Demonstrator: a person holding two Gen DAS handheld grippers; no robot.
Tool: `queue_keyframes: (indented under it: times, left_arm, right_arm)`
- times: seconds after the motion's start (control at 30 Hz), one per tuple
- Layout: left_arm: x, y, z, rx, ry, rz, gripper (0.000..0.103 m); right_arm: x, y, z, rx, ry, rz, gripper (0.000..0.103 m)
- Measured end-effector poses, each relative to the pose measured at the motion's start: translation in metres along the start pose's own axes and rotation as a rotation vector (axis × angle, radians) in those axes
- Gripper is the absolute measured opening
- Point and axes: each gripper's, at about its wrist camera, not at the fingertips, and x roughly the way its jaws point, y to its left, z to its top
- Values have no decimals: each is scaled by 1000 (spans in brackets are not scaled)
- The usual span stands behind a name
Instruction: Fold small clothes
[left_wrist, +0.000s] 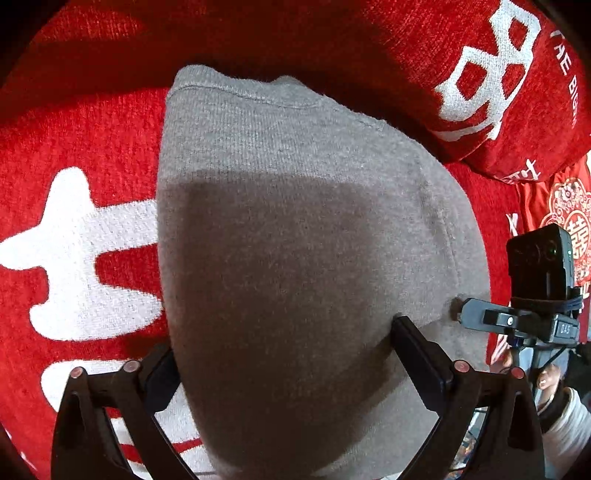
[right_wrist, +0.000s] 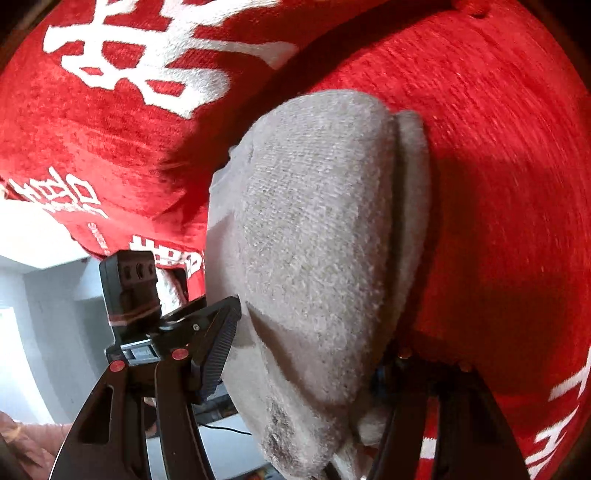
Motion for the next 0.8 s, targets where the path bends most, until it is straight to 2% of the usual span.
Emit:
queue_keyframes:
  times: [0.03,0.07,0.17,0.23,0.3,0.43,0.6,0.7,0.8]
  left_arm:
    - [-1,-1,-1,3,-9,5,96]
    - [-2,-3,-1,11,-21,8,93]
    - [-12,-7,-6,43,-56,8,75]
    - [-21,-6,-8,52,-71,5,55]
    - [-31,-5,-9,45,-80,-17,49]
    - [-55,-6,-14,31,-101,-90,46]
    - [-93,-11,-33,89,-145,-87,46]
    - [-115,2,-46,86,-139,-105,46]
    - [-136,21,-66,93,-136,-87,46]
  right_arm:
    - [-1,0,-1,0,-3,-23,43]
    - [0,1,-2,-11,1,-69,37]
    - [-2,7,-3,-14,-7,-67,32]
    - [-5,14,-6,-4,-13,-23,31]
    - [-7,26,-10,6,-23,19,31]
    - [-7,56,-21,-5,-30,71,31]
    - [3,93,-41,-32,-14,83,31]
    - [14,107,-55,-31,7,96,31]
    - [42,122,-73,-35,43,108,31]
